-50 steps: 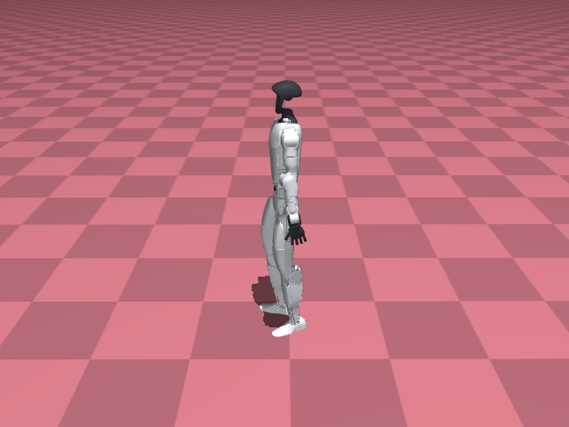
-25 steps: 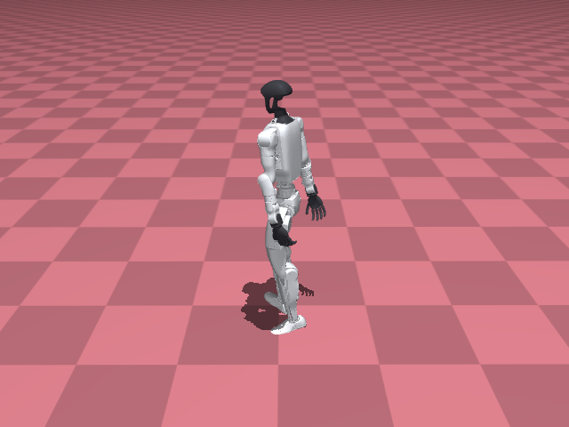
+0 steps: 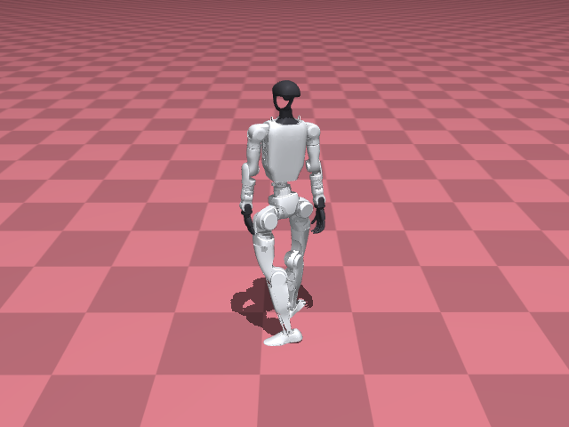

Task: In place motions

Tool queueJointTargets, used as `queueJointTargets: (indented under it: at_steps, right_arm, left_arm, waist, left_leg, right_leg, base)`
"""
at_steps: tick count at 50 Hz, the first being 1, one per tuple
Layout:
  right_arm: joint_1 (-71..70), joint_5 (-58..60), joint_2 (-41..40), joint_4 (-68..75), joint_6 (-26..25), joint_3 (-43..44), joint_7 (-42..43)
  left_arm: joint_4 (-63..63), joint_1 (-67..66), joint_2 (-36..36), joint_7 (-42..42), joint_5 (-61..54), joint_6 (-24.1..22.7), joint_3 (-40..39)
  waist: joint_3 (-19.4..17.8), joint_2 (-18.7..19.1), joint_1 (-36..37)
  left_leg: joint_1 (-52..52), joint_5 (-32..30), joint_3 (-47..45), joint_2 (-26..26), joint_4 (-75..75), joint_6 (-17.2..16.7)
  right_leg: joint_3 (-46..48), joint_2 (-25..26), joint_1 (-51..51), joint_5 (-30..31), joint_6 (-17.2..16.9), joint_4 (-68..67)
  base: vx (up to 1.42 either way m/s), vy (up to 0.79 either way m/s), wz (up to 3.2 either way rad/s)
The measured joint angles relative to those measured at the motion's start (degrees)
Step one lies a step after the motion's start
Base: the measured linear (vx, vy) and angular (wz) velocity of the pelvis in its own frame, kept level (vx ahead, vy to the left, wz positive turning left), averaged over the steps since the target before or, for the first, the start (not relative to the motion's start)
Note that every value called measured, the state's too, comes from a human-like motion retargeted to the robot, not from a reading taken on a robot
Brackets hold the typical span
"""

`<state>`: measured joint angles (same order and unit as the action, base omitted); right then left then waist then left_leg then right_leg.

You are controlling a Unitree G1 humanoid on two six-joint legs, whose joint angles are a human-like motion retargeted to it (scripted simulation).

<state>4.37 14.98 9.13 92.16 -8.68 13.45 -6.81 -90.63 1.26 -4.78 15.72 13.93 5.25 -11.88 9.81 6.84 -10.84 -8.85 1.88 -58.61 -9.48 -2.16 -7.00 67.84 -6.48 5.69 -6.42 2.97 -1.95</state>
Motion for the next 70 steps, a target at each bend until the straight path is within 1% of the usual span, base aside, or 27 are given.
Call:
queueJointTargets:
  at_steps: [2,5,8,10,11,12,15,17,21,25,28,30,31,32,33,35,36,39,44,48,54,60,65,70]
  right_arm:
    - [-0.3,0.8,0.3,-1.1,-0.3,-0.2,-0.3]
    - [-1.1,1.7,0.9,-2.2,-0.6,-0.5,-0.9]
    - [-2.5,1.8,1.0,-3.4,-0.9,-1.0,-1.5]
    - [-3.2,1.9,1.0,-4.5,-0.8,-1.2,-1.8]
    - [-3.5,2.0,1.0,-5.3,-0.7,-1.2,-2.1]
    - [-3.8,2.2,1.0,-6.0,-0.6,-1.2,-2.5]
    - [-4.7,2.6,1.4,-8.4,-0.3,-1.8,-3.5]
    - [-5.0,2.9,1.6,-9.4,-0.1,-2.2,-3.7]
    - [-5.3,2.9,2.3,-9.1,-0.1,-2.1,-3.5]
    - [-4.8,1.8,2.8,-6.6,-0.4,-1.0,-3.1]
    - [-4.1,1.7,3.4,-3.7,-0.6,-0.4,-2.3]
    - [-3.3,1.9,3.7,-2.0,-1.0,-0.6,-1.7]
    - [-3.0,2.1,3.7,-1.1,-1.3,-0.8,-1.5]
    - [-2.7,2.2,3.8,-0.3,-1.5,-0.9,-1.2]
    - [-2.4,2.4,3.8,0.4,-1.8,-1.0,-0.9]
    - [-1.8,2.7,3.7,1.4,-2.3,-1.0,-0.6]
    - [-1.4,2.6,3.5,1.5,-2.4,-0.8,-0.6]
    - [-0.3,1.6,2.6,1.1,-2.3,-0.4,-0.9]
    - [0.7,-0.5,1.3,0.5,-1.6,0.6,-1.8]
    - [0.4,-0.1,1.3,0.3,-1.9,-0.1,-2.2]
    - [-1.3,0.3,1.1,-1.6,-1.7,-1.4,-2.8]
    - [-1.5,-0.1,1.0,-4.5,-1.0,-1.4,-4.1]
    - [-2.0,-2.6,1.0,-4.3,-1.1,-0.8,-4.2]
    - [-2.0,-2.6,1.2,-3.6,-1.3,-1.2,-3.8]
  left_arm:
    - [0.8,-0.1,0.4,0.8,0.5,-0.4,0.1]
    - [1.6,-0.4,0.7,1.2,1.7,-0.9,0.8]
    - [1.9,-0.6,0.7,0.8,2.8,-1.3,0.9]
    - [2.1,-0.9,0.7,0.6,3.2,-1.6,0.8]
    - [2.1,-1.0,0.8,0.6,3.1,-1.7,0.9]
    - [2.1,-1.1,0.9,0.5,3.0,-1.7,0.9]
    - [1.5,-0.6,1.3,0.3,2.0,-1.7,0.5]
    - [1.5,-0.5,1.5,0.4,1.6,-1.8,0.4]
    - [2.0,-0.2,1.4,0.5,2.5,-1.9,1.1]
    - [2.4,0.4,0.9,0.9,3.9,-1.9,2.3]
    - [2.6,0.8,0.8,1.4,4.6,-2.0,2.9]
    - [2.7,0.5,0.9,1.3,4.7,-2.1,2.9]
    - [2.7,0.2,0.9,1.2,4.7,-2.2,2.8]
    - [2.7,-0.1,0.9,1.2,4.7,-2.2,2.6]
    - [2.5,-0.4,0.9,1.1,4.7,-2.2,2.4]
    - [1.7,-1.3,0.7,1.0,4.8,-2.0,1.8]
    - [1.1,-1.7,0.5,0.9,4.9,-1.8,1.5]
    - [-1.0,-2.7,-0.1,0.4,4.8,-1.1,0.4]
    - [-3.7,-3.8,-0.9,-0.4,3.6,0.1,-0.8]
    - [-4.0,-4.2,-0.6,0.3,2.4,0.8,-2.1]
    - [-1.8,-3.9,-0.4,1.8,2.2,1.0,-2.2]
    - [-0.9,-3.4,-0.2,3.3,3.6,1.7,-1.2]
    - [0.1,-2.8,0.1,3.9,3.7,1.5,-0.6]
    - [0.7,-3.0,0.3,4.3,3.9,1.3,-0.6]
  waist:
    - [0.9,-0.1,-0.3]
    - [1.6,-1.1,0.3]
    - [1.6,-4.1,2.0]
    - [1.7,-6.1,3.6]
    - [1.6,-6.7,4.5]
    - [1.4,-7.2,5.5]
    - [-0.3,-7.4,7.9]
    - [-1.2,-6.9,8.1]
    - [-2.3,-5.4,7.8]
    - [-3.8,-3.4,8.3]
    - [-4.7,-2.2,8.7]
    - [-5.2,-1.6,9.2]
    - [-5.4,-1.2,9.4]
    - [-5.5,-1.0,9.6]
    - [-5.5,-0.9,9.5]
    - [-5.0,-0.3,8.6]
    - [-4.5,-0.1,8.1]
    - [-3.4,0.1,6.8]
    - [-1.3,-0.3,6.0]
    - [0.2,-0.3,5.9]
    - [-0.9,-1.5,6.3]
    - [-0.2,-1.7,6.1]
    - [-0.5,-2.0,6.3]
    - [-0.6,-2.1,6.9]
  left_leg:
    - [-0.9,-0.6,-0.8,0.1,-0.7,0.8]
    - [-2.1,-2.5,1.4,0.3,-2.8,3.5]
    - [-2.4,-4.4,5.7,1.4,-6.8,8.1]
    - [-0.9,-4.9,10.7,2.2,-10.4,10.9]
    - [0.4,-4.9,13.4,2.3,-12.4,11.0]
    - [1.8,-4.8,16.4,2.4,-14.4,10.9]
    - [7.0,-4.0,27.1,3.5,-18.8,8.4]
    - [8.6,-3.1,29.6,3.5,-18.2,7.2]
    - [10.8,-0.5,28.9,2.2,-14.0,5.5]
    - [15.0,0.6,35.3,2.4,-11.2,0.5]
    - [17.8,1.0,41.0,3.6,-10.0,-1.8]
    - [18.0,-0.1,41.5,3.9,-8.4,-3.2]
    - [17.6,-1.8,40.6,3.6,-7.6,-4.1]
    - [17.2,-3.2,39.8,3.6,-6.9,-4.5]
    - [16.8,-4.1,39.2,3.7,-6.1,-3.9]
    - [15.5,-3.4,38.4,3.1,-5.2,-5.1]
    - [15.0,-3.3,36.9,2.8,-4.6,-5.1]
    - [13.3,-4.2,36.4,3.0,-2.3,-6.1]
    - [10.5,-4.6,33.2,4.5,2.0,-5.7]
    - [11.0,-4.3,34.1,5.0,2.0,-4.7]
    - [9.5,-4.6,33.5,6.0,2.2,-3.6]
    - [9.8,-5.0,34.5,6.8,2.1,-2.6]
    - [9.7,-5.5,35.0,7.5,2.2,-1.9]
    - [9.8,-6.1,36.0,8.0,2.2,-1.5]
  right_leg:
    - [-1.2,0.4,0.2,-0.1,-0.2,1.3]
    - [-4.4,0.2,0.2,0.0,-0.4,3.0]
    - [-7.8,-1.4,0.1,0.6,0.0,4.6]
    - [-10.1,-3.6,0.6,1.0,0.1,4.2]
    - [-11.4,-4.4,1.0,1.2,0.2,4.0]
    - [-12.8,-4.9,1.3,1.4,0.3,3.8]
    - [-16.2,-4.7,1.7,1.7,0.6,3.6]
    - [-17.5,-4.4,1.7,1.7,0.8,3.4]
    - [-18.2,-3.1,1.5,1.9,0.8,3.6]
    - [-18.6,-0.9,0.5,1.8,0.6,3.8]
    - [-18.4,0.3,-0.5,1.8,0.4,4.0]
    - [-18.6,1.1,-1.2,1.7,0.2,3.9]
    - [-18.8,1.7,-1.6,1.7,0.1,3.9]
    - [-19.0,2.1,-2.0,1.7,-0.1,3.9]
    - [-19.2,2.2,-2.4,1.7,-0.2,3.9]
    - [-19.1,2.8,-3.0,1.6,-0.4,3.7]
    - [-19.4,3.0,-3.1,1.5,-0.4,3.6]
    - [-20.0,3.5,-3.5,1.4,-0.6,3.2]
    - [-20.1,3.4,-3.4,1.6,-1.1,2.8]
    - [-21.0,2.9,-2.4,2.3,-1.6,2.4]
    - [-21.9,2.0,-2.8,3.4,-1.8,2.0]
    - [-21.8,1.3,-2.8,4.1,-2.5,1.9]
    - [-20.8,0.8,-3.5,4.6,-2.8,2.0]
    - [-19.9,0.4,-4.0,4.9,-3.0,1.9]
  base:
    - [0.2,-0.26,-0.65]
    - [0.17,-0.2,-0.92]
    - [0.14,-0.15,-1.29]
    - [0.13,-0.07,-1.47]
    - [0.13,-0.12,-1.49]
    - [0.11,-0.12,-1.53]
    - [0.05,-0.05,-1.35]
    - [0.04,-0.01,-0.79]
    - [0.03,0.03,-0.39]
    - [0.05,0.05,-0.25]
    - [0.06,0.09,-0.09]
    - [0.08,0.09,-0.27]
    - [0.12,0.13,-0.38]
    - [0.15,0.15,-0.36]
    - [0.16,0.14,-0.25]
    - [0.17,0.14,-0.05]
    - [0.19,0.16,0.01]
    - [0.17,0.08,-0.05]
    - [0.16,0.1,-0.09]
    - [0.11,0.13,-0.22]
    - [0.04,0.09,-0.21]
    - [0.04,0.08,0.01]
    - [0.02,0.09,0.17]
    - [0.02,0.07,0.18]
